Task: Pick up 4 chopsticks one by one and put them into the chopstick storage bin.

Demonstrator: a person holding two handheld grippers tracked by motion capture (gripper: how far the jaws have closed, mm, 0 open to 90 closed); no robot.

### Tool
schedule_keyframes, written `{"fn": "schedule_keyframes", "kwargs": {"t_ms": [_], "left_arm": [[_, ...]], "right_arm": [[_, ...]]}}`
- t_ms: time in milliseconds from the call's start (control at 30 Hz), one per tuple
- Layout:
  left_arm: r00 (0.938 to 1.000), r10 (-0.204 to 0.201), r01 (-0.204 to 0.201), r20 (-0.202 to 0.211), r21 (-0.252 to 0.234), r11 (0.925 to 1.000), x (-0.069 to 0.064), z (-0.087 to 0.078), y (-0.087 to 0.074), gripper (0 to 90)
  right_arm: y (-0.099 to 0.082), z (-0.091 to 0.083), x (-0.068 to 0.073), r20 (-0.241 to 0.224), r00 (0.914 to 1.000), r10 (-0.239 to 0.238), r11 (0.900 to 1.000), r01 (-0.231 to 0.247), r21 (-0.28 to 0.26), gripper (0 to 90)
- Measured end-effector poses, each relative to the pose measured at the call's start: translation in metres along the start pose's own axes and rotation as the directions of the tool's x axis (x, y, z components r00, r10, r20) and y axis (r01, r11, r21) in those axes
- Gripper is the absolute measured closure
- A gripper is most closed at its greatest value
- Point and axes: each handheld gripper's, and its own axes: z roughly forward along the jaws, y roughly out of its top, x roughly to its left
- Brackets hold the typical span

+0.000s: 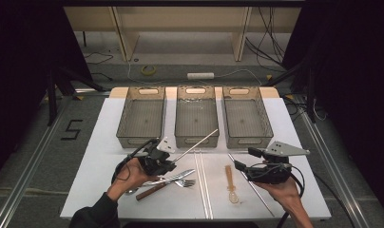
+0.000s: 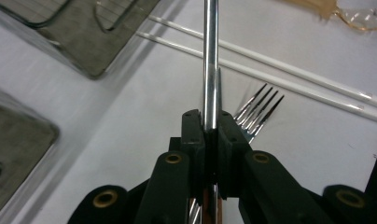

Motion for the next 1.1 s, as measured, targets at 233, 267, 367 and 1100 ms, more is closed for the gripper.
{"fn": "schedule_keyframes", "kwargs": {"t_ms": [233,267,367,1100], "left_arm": [[0.9958,-0.088,0.086,-0.025,-0.052,0.9949,0.015,-0.013,-0.002,83.0],[0.9948,-0.099,0.098,-0.023,-0.061,0.9934,0.017,-0.015,-0.002,82.9],[0.9906,-0.133,0.131,-0.032,-0.078,0.9884,0.024,-0.020,-0.002,82.9],[0.9226,-0.359,0.334,-0.142,-0.172,0.9268,0.103,-0.046,0.007,83.0]], "right_arm": [[-0.013,-0.004,-0.001,0.026,0.9997,0.000,1.0000,0.000,-0.007,24.7],[-0.014,-0.004,0.000,0.028,0.9996,0.000,1.0000,0.001,-0.004,24.7],[-0.017,-0.003,0.000,0.038,0.9993,0.005,1.0000,-0.005,0.006,24.6],[-0.027,-0.002,0.004,0.033,0.9990,0.031,0.9979,-0.032,0.056,24.1]]}}
